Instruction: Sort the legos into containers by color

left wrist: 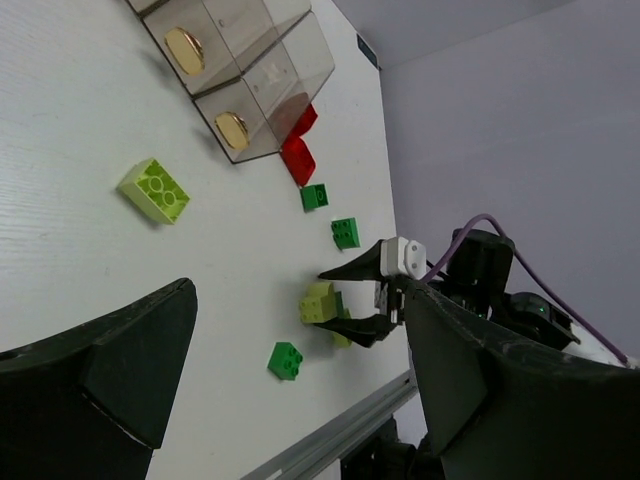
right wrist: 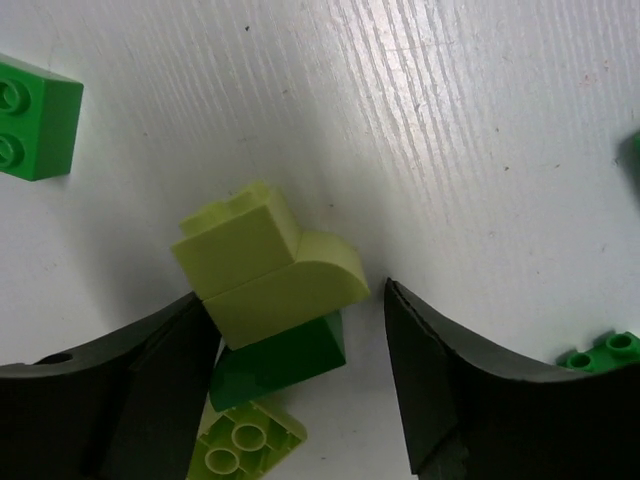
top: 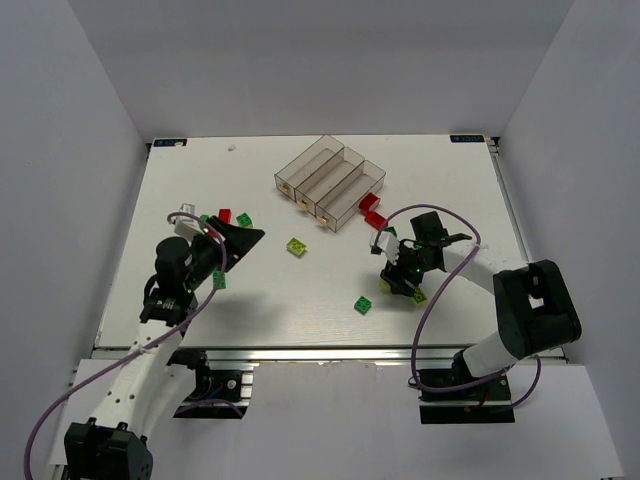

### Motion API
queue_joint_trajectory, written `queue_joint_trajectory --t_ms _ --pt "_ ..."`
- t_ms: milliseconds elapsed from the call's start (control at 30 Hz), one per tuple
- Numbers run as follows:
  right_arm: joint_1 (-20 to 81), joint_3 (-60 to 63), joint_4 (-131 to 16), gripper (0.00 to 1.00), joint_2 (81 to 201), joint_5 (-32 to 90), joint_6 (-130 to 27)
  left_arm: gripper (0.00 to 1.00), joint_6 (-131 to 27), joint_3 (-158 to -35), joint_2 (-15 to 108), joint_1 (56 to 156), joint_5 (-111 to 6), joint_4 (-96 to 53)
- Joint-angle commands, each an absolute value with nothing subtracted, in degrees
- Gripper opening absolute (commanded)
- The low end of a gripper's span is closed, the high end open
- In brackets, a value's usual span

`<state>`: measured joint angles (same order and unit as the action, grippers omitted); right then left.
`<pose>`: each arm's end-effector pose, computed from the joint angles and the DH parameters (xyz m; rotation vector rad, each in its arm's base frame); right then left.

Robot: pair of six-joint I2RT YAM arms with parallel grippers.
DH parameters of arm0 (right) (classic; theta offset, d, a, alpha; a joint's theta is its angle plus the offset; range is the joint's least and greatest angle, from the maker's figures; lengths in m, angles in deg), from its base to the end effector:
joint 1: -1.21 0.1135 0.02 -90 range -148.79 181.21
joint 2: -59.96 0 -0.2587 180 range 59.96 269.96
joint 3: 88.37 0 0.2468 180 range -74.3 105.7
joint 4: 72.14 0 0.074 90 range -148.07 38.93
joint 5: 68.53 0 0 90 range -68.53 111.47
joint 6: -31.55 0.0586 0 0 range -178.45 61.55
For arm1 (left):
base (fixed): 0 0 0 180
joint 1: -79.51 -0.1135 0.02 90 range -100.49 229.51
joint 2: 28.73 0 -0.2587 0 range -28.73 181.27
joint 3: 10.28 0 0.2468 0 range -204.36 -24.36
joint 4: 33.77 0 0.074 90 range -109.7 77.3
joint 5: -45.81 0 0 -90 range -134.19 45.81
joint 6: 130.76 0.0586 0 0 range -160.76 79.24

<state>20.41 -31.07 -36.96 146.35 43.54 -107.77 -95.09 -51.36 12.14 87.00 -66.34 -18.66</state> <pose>0.2525 0.1113 0.1361 -1.5549 2.0777 0.3344 0.1906 -0.0473 0.2507 -0.5024 1.8932 -1.0902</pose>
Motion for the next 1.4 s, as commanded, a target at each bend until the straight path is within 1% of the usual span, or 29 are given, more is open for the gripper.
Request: queue_joint_trajectory --t_ms 0,33,67,100,133,167,367,500,533,567,667,833,1033,1367 --pt "21.07 -32.55 -38.03 0.62 147.49 42.3 -107.94 0.94 -98.76 -50.72 14.33 90.93 -64.68 -23.91" --pt "21.07 -32.03 -37.33 0.54 147.76 42.56 -108.11 0.94 -99.29 -50.81 15.47 92.85 -63.63 -24.61" --pt "21.07 -31.76 -36.71 0.5 147.93 42.83 -108.2 0.94 -99.91 -51.16 16.88 94.87 -62.92 -25.49" --pt "21.07 -31.06 -35.66 0.42 148.11 43.09 -108.46 0.94 -100.44 -51.6 18.28 96.72 -62.74 -26.28" --pt "21.07 -31.05 -35.39 0.38 147.76 43.35 -108.55 0.94 -100.88 -51.95 19.86 98.39 -62.3 -27.25" --pt "20.98 -30.27 -34.52 0.35 144.19 45.71 -109.68 0.94 -101.4 -53.0 24.05 102.15 -61.95 -29.6" --pt "21.51 -25.26 -32.58 0.32 139.95 50.12 -108.47 0.94 -101.67 -55.29 29.97 106.84 -61.77 -33.93" --pt "24.05 -21.57 -31.61 0.31 139.06 52.14 -106.1 0.94 -101.23 -57.75 36.99 111.23 -61.42 -36.65" --pt "24.58 -20.95 -31.52 0.31 138.89 52.32 -105.39 0.93 -101.14 -58.19 38.15 111.85 -61.42 -37.53" --pt "25.2 -19.99 -31.87 0.31 138.54 52.5 -103.99 0.9 -101.41 -58.72 39.38 112.38 -61.94 -39.37" --pt "27.48 -18.49 -32.84 0.31 137.83 52.94 -101.61 0.85 -102.11 -61.09 44.21 113.96 -63.43 -42.19" --pt "30.29 -16.91 -34.07 0.3 136.95 53.38 -97.57 0.84 -101.85 -65.74 50.1 116.16 -64.23 -43.78" --pt "31.35 -15.67 -34.42 0.3 136.07 53.46 -96.25 0.79 -101.32 -68.47 53.01 117.39 -65.46 -43.34" --pt "31.79 -13.65 -35.65 0.3 136.16 54.17 -93.96 0.78 -100.09 -71.55 55.65 118.62 -66.52 -41.4"
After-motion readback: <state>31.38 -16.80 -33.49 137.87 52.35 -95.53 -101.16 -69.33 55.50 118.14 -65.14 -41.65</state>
